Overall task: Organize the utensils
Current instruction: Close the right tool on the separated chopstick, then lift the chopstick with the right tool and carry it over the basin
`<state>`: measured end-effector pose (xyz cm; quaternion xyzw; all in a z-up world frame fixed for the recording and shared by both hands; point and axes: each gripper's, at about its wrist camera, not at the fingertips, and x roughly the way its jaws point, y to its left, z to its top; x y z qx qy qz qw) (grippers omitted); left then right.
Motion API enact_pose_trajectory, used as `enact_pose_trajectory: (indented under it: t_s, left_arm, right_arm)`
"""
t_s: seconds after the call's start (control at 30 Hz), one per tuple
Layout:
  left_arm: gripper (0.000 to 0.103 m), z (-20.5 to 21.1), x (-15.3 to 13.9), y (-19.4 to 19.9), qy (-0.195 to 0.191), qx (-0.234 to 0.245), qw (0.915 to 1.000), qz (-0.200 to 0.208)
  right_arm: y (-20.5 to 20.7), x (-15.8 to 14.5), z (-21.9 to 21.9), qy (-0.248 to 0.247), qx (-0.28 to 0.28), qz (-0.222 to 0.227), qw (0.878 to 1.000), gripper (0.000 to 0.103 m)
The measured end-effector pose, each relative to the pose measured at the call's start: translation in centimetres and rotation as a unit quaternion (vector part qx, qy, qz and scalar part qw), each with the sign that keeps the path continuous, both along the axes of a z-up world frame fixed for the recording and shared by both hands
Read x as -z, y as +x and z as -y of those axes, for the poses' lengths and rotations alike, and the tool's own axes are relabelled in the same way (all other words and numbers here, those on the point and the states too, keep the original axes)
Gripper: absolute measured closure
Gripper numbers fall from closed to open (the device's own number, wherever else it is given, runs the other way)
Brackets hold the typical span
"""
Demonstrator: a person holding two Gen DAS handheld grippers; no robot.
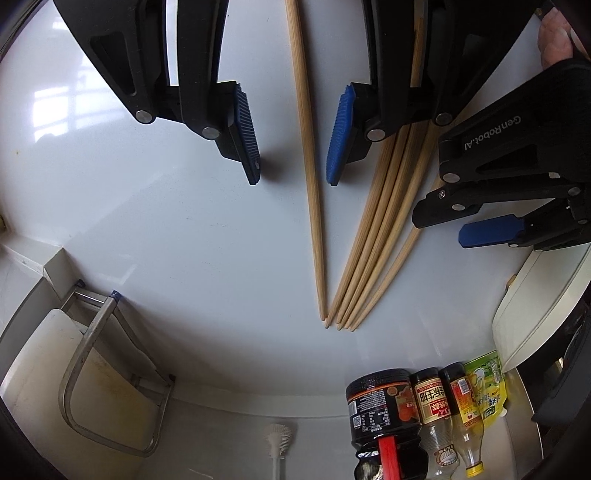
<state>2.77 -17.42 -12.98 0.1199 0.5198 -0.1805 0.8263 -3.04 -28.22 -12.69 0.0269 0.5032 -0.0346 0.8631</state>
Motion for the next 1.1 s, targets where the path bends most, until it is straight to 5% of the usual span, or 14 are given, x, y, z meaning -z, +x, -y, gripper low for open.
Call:
enact_pose_trajectory:
  t_s: [0.07, 0.13, 0.4, 0.73, 1.1]
  left_arm:
    - [0.088, 0.2, -0.1, -0.5, -0.002, 0.011, 0.9999, -0.001]
    - [0.096, 0.4, -0.2, -0.7, -0.002, 0.018, 0.9998, -0.004]
    - [0.096, -0.8, -0.6, -0.3, -0.013, 0.008, 0.9991, -0.039]
    - [0.096, -4.5, -6.2, -0.3, -0.034, 0.003, 0.9994, -0.004]
    - [0.096, -13.5, -12.2, 2.3, -0.049, -0.047, 0.9964, 0.052]
  right_arm:
    - [0.1, -0.1, -0.5, 0.000, -0.010, -0.002, 1.000, 0.086]
    - [0.3, -0.1, -0.6, 0.001, -0.012, -0.004, 1.000, 0.096]
    - [-0.2, -0.5, 0.4, 0.049, 0.018, -0.006, 0.999, 0.097]
    - [-0.2, -6.2, -1.1, 0.084, 0.025, 0.035, 0.996, 0.097]
    - [4.0, -11.5, -9.5, 0.112, -0.036, 0.070, 0.991, 0.097]
